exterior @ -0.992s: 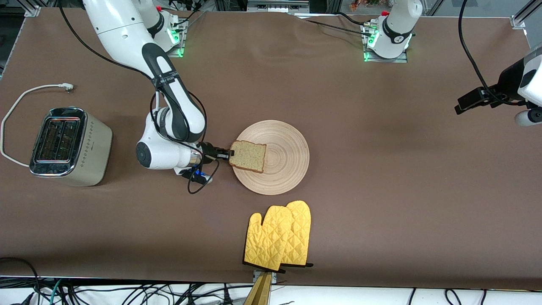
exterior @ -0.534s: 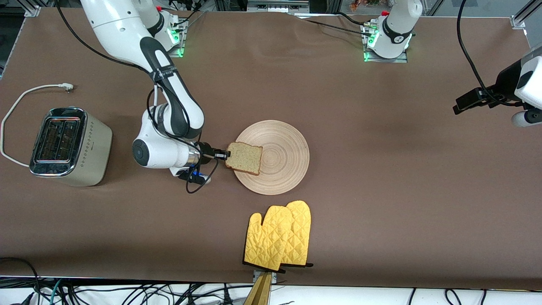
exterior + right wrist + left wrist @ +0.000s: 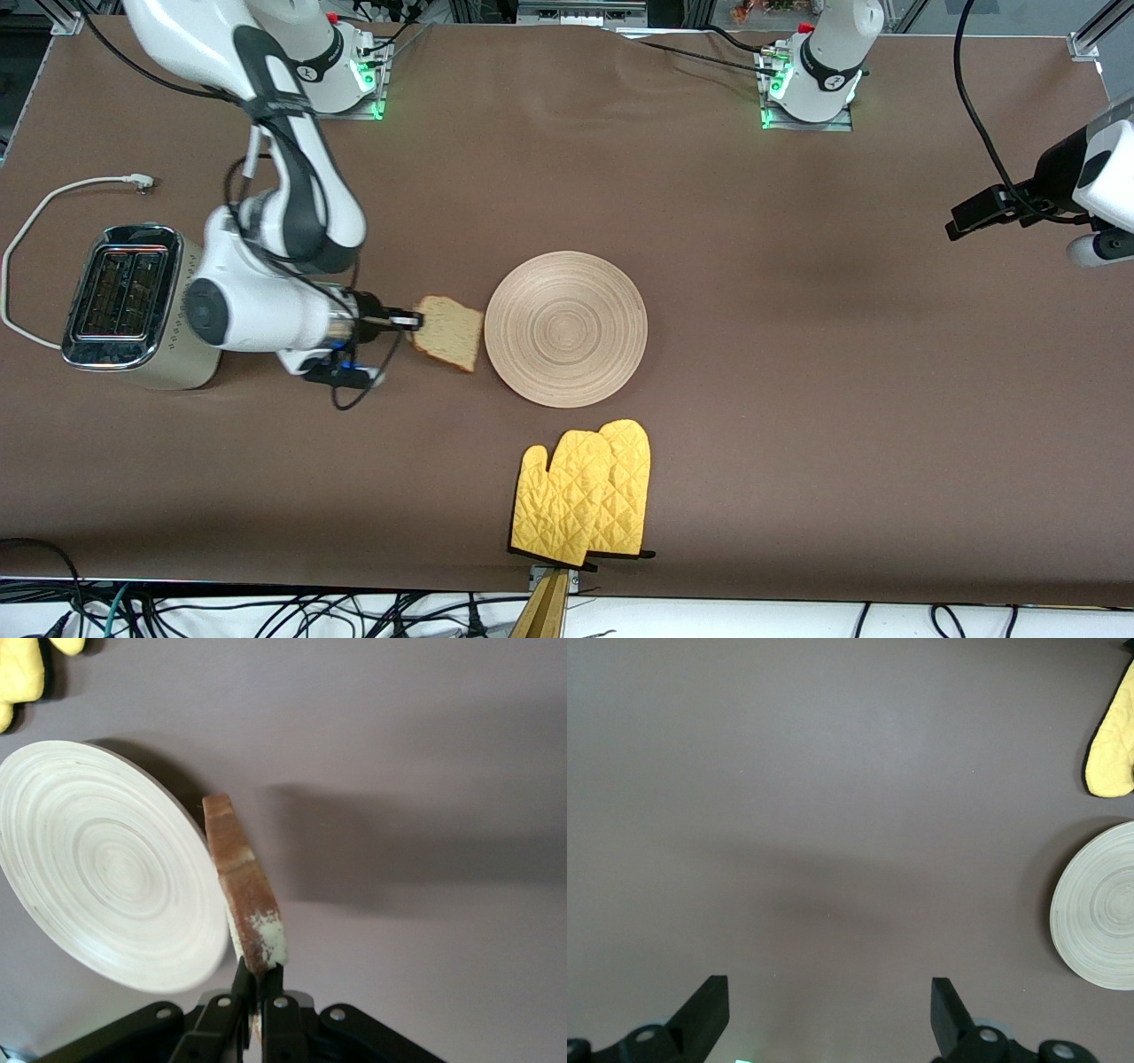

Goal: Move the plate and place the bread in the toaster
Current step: 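Lift the bread with the right gripper over the toaster slot, then lower the bread into the toaster slot with the right gripper, then open the right gripper and raise it from the toaster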

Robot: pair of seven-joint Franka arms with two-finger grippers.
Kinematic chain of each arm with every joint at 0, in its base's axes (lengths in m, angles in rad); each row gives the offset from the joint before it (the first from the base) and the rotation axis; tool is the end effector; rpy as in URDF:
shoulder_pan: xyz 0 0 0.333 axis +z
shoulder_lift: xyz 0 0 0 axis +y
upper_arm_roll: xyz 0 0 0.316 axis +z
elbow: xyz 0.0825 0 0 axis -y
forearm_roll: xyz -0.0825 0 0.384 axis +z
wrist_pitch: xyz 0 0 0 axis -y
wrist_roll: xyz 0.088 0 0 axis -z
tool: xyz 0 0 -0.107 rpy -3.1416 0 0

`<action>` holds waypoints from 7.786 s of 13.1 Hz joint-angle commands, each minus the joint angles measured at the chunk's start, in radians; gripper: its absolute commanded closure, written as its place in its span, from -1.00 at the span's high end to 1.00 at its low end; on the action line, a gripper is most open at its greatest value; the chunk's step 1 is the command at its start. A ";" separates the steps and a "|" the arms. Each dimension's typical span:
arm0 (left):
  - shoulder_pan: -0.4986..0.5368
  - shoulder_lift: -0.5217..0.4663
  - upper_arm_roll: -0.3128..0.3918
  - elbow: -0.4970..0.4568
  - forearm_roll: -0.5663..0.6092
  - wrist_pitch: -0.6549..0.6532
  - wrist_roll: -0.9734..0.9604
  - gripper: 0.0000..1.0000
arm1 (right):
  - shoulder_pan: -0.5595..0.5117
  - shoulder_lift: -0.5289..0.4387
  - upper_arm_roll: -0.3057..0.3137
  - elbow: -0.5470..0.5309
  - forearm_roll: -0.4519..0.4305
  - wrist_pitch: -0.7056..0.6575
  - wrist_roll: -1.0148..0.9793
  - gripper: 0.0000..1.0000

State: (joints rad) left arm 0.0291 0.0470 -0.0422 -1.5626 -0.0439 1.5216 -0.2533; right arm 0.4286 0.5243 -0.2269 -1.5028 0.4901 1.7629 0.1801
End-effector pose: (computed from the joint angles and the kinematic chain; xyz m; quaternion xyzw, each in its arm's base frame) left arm 0.5623 -0.0117 0.5981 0.9916 0.1195 -0.0466 0.0169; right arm 0.6439 0.1973 0.3558 -0.9756 0.0578 0.1513 0.1480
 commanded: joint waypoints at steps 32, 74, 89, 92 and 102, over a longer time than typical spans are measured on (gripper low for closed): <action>0.015 -0.024 -0.010 -0.040 -0.017 0.025 0.002 1.00 | -0.096 0.115 -0.548 0.271 -0.562 -0.273 -0.538 -1.00; 0.015 -0.024 -0.010 -0.040 -0.017 0.032 0.005 1.00 | -0.162 0.210 -0.491 0.243 -0.423 -0.174 -0.370 -1.00; 0.014 -0.024 -0.010 -0.040 -0.017 0.032 0.005 1.00 | -0.146 0.183 -0.493 0.237 -0.381 -0.206 -0.378 0.99; 0.014 -0.024 -0.010 -0.040 -0.017 0.032 0.005 1.00 | -0.145 0.136 -0.496 0.256 -0.384 -0.290 -0.413 0.99; 0.014 -0.024 -0.010 -0.040 -0.017 0.032 0.005 1.00 | 0.094 0.000 -0.497 0.320 -0.374 -0.419 -0.461 1.00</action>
State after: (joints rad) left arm 0.0303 0.0467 -0.0428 -1.5786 -0.0439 1.5391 -0.2533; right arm 0.4952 0.5377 -0.7184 -1.1832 0.1037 1.3776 -0.2754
